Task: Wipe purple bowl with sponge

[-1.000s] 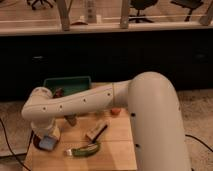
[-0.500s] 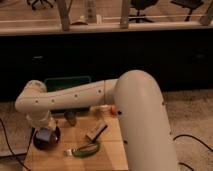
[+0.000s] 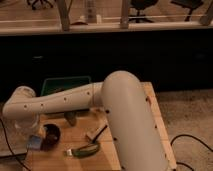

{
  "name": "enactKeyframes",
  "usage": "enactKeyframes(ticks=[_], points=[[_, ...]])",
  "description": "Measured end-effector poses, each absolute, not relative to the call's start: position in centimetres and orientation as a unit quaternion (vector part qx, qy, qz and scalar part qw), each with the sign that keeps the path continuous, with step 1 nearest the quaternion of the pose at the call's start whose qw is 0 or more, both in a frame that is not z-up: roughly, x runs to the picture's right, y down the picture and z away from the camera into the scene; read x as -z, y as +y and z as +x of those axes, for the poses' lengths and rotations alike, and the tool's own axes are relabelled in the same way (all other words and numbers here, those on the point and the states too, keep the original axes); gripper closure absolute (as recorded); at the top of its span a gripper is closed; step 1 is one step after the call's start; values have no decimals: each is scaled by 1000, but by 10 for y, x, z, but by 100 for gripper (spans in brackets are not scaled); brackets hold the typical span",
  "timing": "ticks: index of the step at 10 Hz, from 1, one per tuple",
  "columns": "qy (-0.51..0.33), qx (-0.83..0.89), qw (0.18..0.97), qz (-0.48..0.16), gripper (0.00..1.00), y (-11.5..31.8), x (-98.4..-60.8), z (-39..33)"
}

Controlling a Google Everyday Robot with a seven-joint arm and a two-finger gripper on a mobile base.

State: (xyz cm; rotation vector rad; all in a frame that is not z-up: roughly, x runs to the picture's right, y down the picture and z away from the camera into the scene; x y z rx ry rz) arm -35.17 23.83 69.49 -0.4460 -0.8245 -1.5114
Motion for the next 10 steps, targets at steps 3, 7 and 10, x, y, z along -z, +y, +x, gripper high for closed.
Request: enactKeyframes(ticks=[3, 7, 10], points=[[-355, 656, 633, -209, 100, 245, -681, -312], [-326, 647, 656, -209, 100, 226, -687, -291], [-316, 655, 660, -188, 100, 198, -708, -311]])
